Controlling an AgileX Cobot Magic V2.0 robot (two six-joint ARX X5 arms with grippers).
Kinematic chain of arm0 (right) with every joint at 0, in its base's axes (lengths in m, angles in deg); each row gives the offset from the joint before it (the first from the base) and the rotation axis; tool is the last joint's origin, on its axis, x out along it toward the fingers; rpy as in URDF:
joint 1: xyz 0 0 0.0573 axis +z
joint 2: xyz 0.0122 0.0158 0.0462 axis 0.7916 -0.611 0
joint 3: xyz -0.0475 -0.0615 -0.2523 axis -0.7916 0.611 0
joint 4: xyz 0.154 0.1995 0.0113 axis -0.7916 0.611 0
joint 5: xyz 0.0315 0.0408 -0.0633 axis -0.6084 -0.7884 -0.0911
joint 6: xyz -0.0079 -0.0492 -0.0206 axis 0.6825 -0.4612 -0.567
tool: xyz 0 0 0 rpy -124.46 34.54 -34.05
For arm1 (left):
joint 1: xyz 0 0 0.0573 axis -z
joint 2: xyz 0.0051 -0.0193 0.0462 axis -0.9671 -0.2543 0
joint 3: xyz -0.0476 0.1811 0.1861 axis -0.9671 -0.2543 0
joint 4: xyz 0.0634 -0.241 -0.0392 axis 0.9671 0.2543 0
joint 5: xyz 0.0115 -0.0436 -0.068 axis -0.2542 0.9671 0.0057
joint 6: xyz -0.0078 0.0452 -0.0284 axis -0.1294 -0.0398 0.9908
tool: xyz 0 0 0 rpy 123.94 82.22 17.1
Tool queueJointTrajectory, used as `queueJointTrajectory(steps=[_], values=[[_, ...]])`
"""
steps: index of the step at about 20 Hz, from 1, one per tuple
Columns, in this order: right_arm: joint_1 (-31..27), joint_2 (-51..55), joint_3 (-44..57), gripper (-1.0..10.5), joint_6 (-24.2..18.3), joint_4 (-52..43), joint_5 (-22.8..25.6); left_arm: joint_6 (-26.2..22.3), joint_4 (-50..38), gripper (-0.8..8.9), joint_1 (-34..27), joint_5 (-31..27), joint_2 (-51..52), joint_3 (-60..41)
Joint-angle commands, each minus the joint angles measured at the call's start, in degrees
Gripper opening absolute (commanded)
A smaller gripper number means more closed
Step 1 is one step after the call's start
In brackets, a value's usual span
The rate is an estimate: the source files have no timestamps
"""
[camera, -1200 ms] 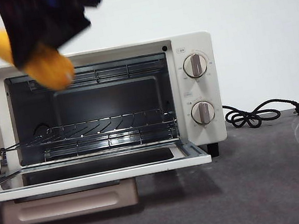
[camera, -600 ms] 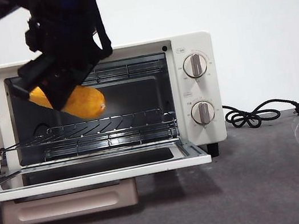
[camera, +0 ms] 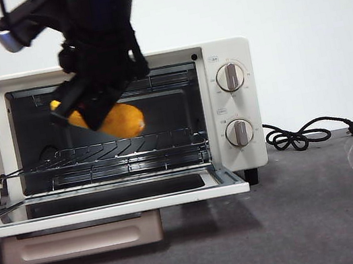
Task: Take the corn from the table,put the corn in the oven
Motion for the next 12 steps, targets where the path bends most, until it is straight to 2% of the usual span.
queueJointTrajectory(steps=[1, 8, 12], values=[[-1.16, -1.01, -0.07, -0.1, -0.28, -0.22, 0.22, 0.31, 0.26, -0.06, 0.15, -0.13, 0.09, -0.17], [-3.43, -1.01, -0.07, 0.2, -0.11, 3.37, -3.85, 0.31, 0.7, -0.06, 0.15, -0.13, 0.09, -0.17], [-3.52, -1.01, -0.07, 2.2, 0.44, 4.11, -4.46, 0.31, 0.72, -0.06, 0.15, -0.11, 0.09, -0.17]])
